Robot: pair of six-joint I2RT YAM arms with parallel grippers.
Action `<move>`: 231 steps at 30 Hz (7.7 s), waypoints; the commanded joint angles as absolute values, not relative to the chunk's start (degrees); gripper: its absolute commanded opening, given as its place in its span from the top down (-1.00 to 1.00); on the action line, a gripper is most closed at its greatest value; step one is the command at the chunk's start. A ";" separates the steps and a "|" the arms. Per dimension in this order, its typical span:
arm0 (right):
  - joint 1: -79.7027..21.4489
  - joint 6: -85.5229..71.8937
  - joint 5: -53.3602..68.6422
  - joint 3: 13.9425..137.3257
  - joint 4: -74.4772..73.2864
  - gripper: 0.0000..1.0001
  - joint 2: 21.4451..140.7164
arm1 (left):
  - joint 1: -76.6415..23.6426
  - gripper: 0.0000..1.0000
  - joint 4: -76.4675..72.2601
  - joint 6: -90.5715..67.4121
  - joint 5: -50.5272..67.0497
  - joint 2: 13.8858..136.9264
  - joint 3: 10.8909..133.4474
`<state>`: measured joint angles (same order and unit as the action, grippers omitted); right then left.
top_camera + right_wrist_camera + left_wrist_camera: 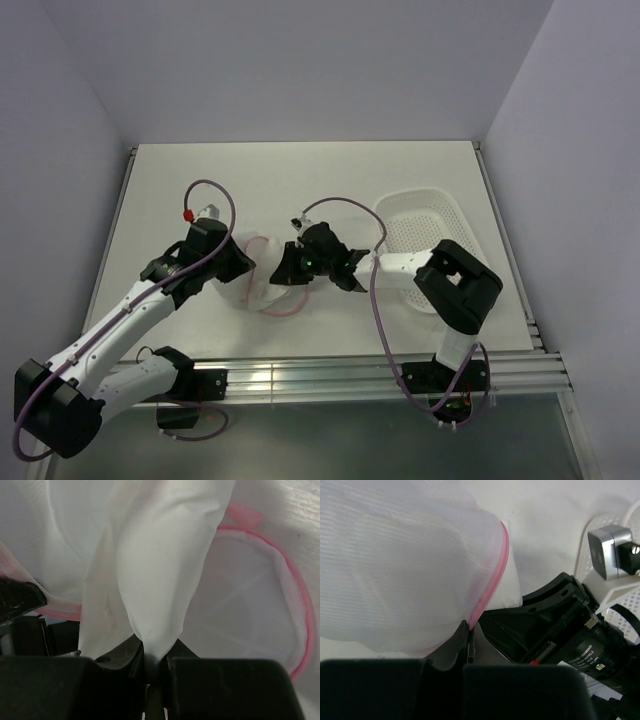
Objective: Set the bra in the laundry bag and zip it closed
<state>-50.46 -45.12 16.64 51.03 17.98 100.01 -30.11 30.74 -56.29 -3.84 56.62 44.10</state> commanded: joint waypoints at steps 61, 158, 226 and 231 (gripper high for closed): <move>-51.23 -51.07 -22.39 46.39 17.08 1.00 71.10 | -37.18 1.00 -28.00 -78.63 45.35 61.61 37.09; -34.10 -29.53 20.38 26.28 30.05 -0.61 78.39 | -41.31 -0.27 33.05 -44.03 -8.52 48.43 45.35; -32.87 -49.31 28.04 44.30 -9.49 1.00 67.50 | -90.53 0.34 55.44 -46.48 -64.07 101.95 79.45; -32.87 -49.31 27.69 44.47 -10.02 0.98 67.06 | -91.23 0.75 60.11 -49.12 -66.53 103.01 82.44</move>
<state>-33.10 -48.93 27.29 42.09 -10.35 69.41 -90.39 55.22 -45.95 -62.41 103.04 78.87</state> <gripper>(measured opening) 0.026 0.148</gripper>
